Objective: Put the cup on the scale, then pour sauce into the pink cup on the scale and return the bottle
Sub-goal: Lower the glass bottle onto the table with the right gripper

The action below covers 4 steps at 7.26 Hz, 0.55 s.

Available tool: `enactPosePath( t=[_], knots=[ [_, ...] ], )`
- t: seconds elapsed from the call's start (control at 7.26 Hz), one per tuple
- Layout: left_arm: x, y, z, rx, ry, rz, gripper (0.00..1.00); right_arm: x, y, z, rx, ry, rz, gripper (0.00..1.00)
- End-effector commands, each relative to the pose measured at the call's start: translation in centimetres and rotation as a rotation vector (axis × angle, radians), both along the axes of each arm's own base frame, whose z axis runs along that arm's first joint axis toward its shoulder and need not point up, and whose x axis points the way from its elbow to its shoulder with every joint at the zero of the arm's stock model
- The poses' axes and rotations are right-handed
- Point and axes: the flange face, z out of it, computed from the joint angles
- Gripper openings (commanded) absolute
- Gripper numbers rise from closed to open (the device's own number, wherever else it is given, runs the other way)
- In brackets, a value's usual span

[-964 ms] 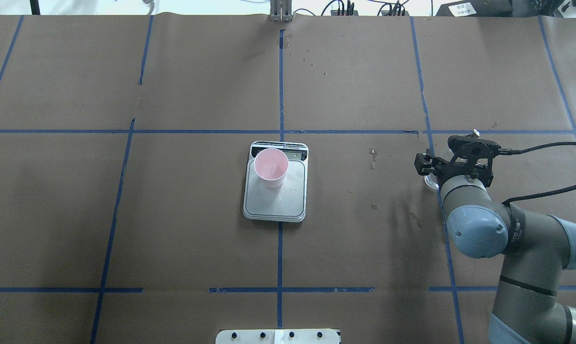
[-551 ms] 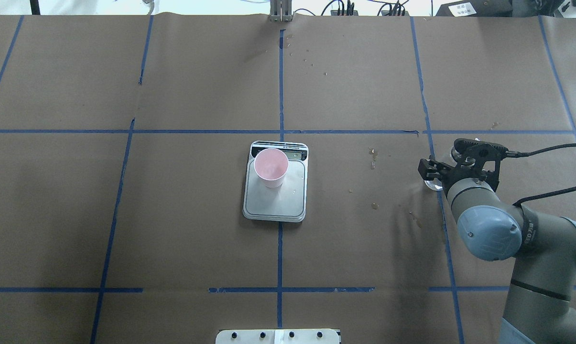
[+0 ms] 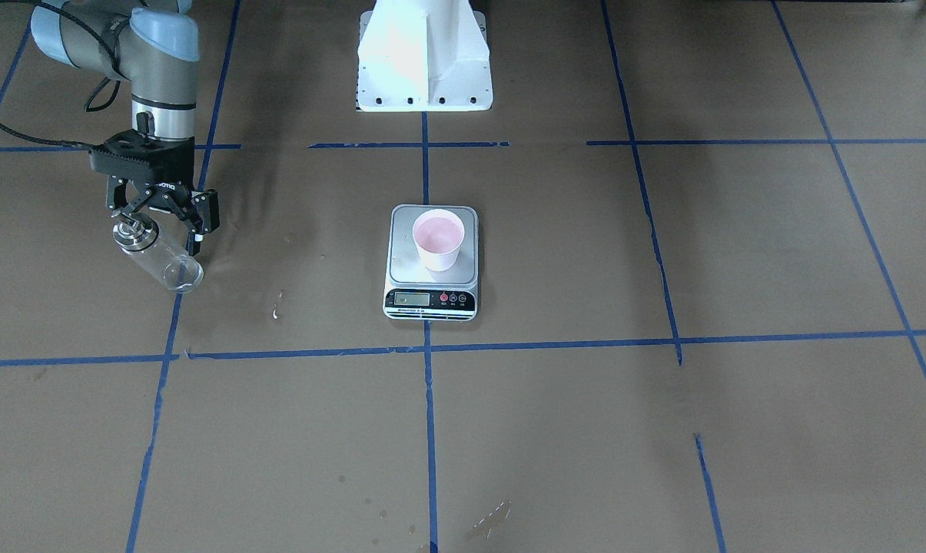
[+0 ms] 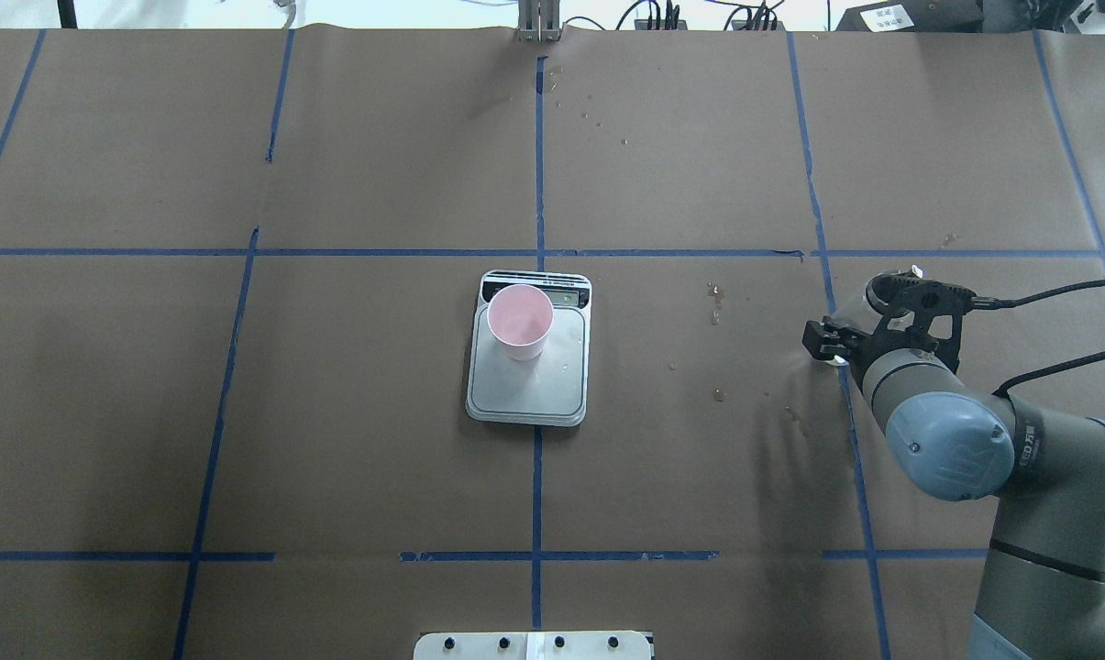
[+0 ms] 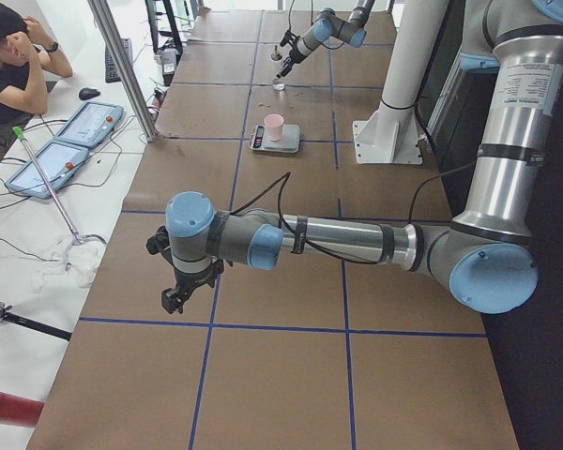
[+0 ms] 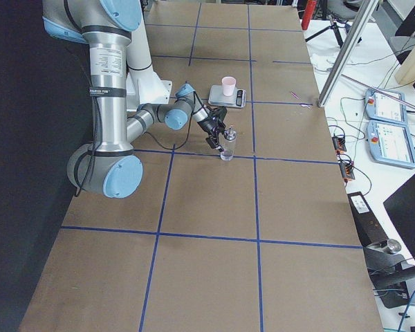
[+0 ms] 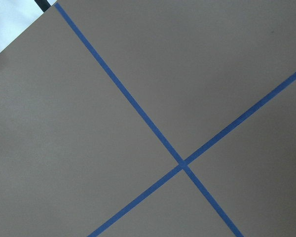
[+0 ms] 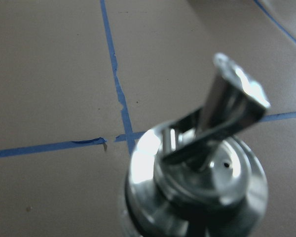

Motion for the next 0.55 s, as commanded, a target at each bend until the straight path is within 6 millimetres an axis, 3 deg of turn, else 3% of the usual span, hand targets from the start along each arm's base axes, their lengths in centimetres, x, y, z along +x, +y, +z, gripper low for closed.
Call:
enactPosePath(
  t=[0.0,0.28,0.41],
  knots=[
    [-0.1,0.1,0.0,0.001,0.001,-0.001,1.00,1.2,1.4,-2.4,-0.082,0.008,-0.053,1.00],
    [-0.1,0.1,-0.2,0.004,0.001,-0.001,1.00,2.4,3.0,-4.7,-0.167,-0.002,-0.110,1.00],
    [-0.1,0.1,-0.3,0.006,0.000,-0.002,1.00,3.6,4.3,-6.8,-0.231,-0.032,-0.159,1.00]
  ],
)
